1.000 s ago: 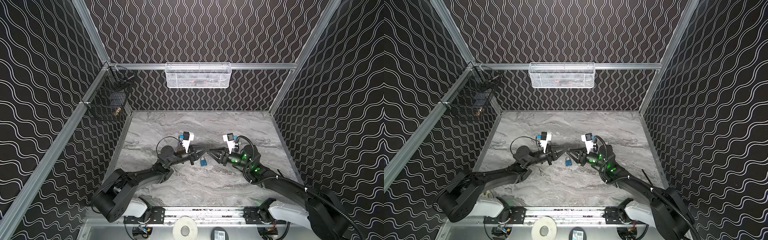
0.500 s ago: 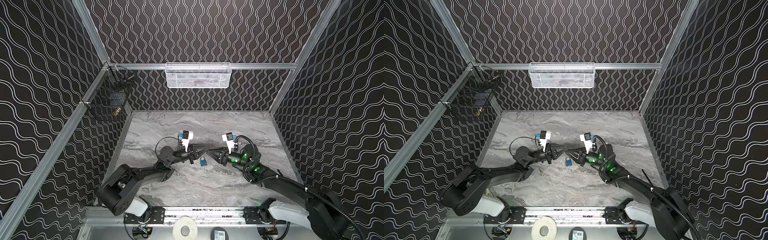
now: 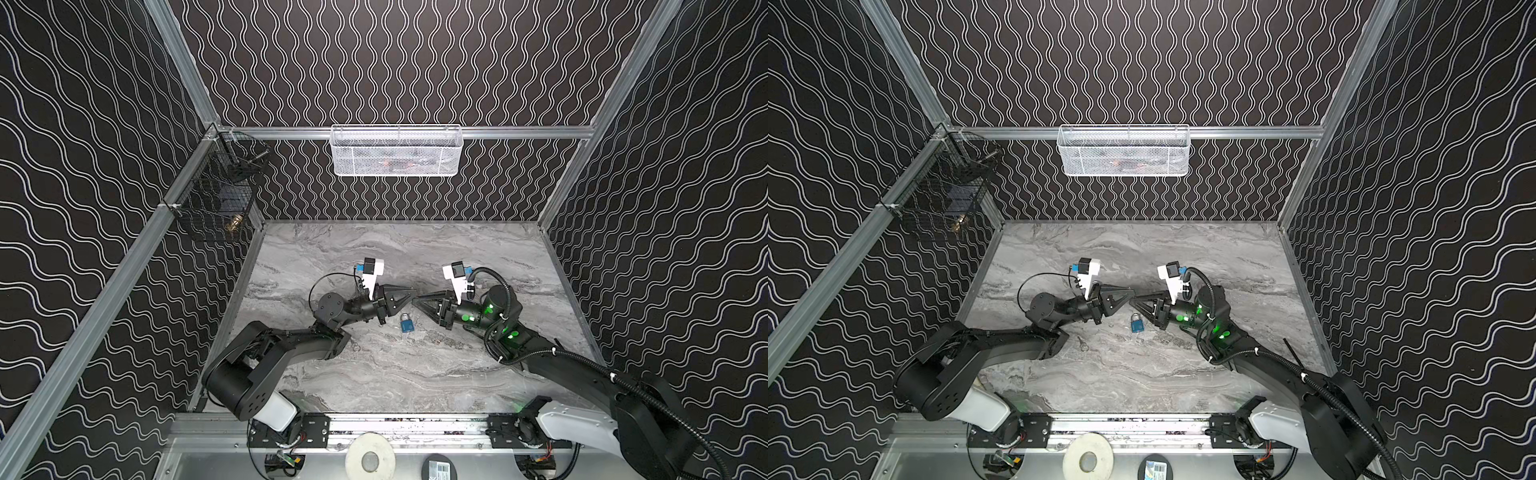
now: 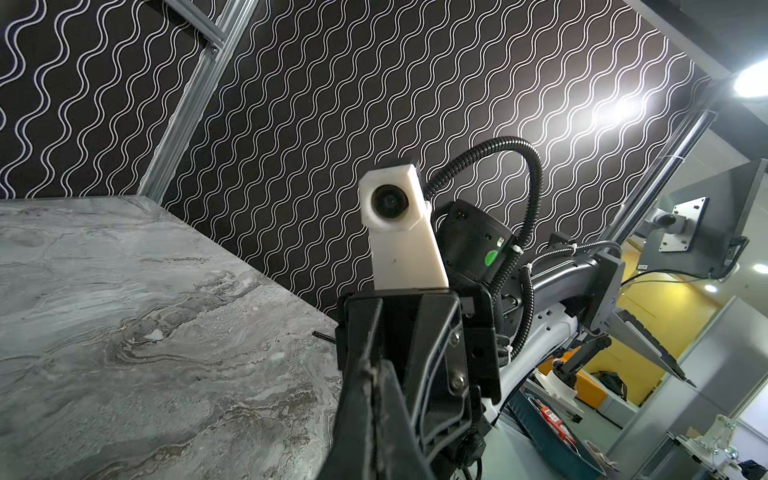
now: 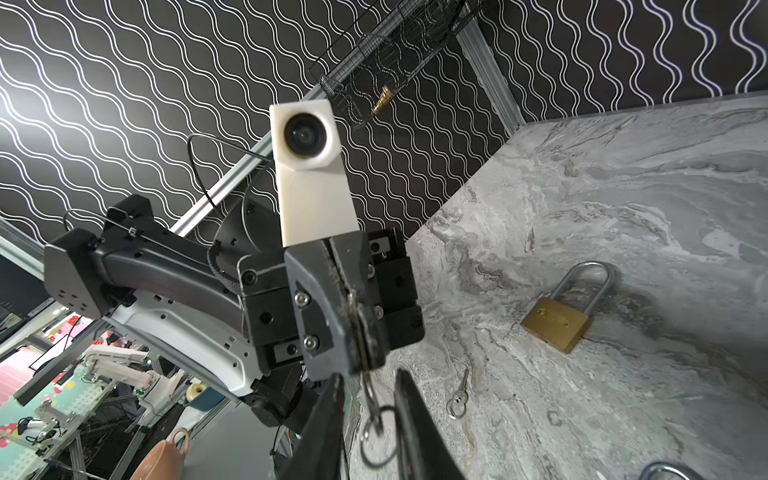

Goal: Unlock with the key

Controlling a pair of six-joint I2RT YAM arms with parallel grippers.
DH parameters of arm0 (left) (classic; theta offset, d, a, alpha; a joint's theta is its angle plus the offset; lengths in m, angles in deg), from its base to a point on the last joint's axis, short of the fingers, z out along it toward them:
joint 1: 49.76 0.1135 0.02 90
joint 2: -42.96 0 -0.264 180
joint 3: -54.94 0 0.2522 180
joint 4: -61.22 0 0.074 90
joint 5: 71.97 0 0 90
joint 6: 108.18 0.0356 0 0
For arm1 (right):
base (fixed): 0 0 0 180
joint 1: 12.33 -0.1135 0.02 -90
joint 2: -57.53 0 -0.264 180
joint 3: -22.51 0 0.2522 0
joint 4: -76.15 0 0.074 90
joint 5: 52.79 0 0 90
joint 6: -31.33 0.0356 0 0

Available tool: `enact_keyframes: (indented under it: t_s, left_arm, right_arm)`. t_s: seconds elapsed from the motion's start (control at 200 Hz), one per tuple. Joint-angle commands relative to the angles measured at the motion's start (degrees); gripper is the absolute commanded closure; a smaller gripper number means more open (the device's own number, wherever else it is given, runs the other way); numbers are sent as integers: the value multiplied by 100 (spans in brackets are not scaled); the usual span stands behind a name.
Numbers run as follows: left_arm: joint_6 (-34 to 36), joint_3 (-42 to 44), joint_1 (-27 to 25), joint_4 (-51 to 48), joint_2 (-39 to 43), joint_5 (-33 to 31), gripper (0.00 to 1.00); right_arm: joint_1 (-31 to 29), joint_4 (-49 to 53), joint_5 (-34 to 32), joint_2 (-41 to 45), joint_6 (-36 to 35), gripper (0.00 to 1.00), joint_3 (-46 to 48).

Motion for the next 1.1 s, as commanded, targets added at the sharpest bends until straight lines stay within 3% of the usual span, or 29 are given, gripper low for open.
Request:
enact_keyframes:
  t_s: [0.0,0.565,0.62,0.696,0.776,0.846,0.991,1.051,1.096]
  left_arm:
    - [-76,-57,0,369,-1,129,100]
    - [-68,-35,8,369,2,70,100]
    - [-91,-19,7,369,-1,-13,77]
    - [-83,-9,9,369,8,-67,67]
    - [-55,23,46,371,45,-165,48]
    - [-20,172,143,368,146,-432,3]
    - [77,691,381,86,491,-1328,1]
    - [234,718,416,-794,813,-1695,1]
    - [524,587,394,-2040,1185,-1987,1]
  right_arm:
    - [2,-154,48,-46,61,78,-61]
    - [1,-95,66,19,51,100,-82]
    - [2,-64,58,9,59,100,-99]
    - [2,-53,76,20,43,100,-84]
    - [0,-53,23,63,42,100,-23]
    - [2,68,-14,136,-46,100,13]
    - [11,838,-442,421,-342,100,41]
    - [29,1436,-749,598,-579,100,24]
    - [43,1952,-1068,756,-778,100,-13]
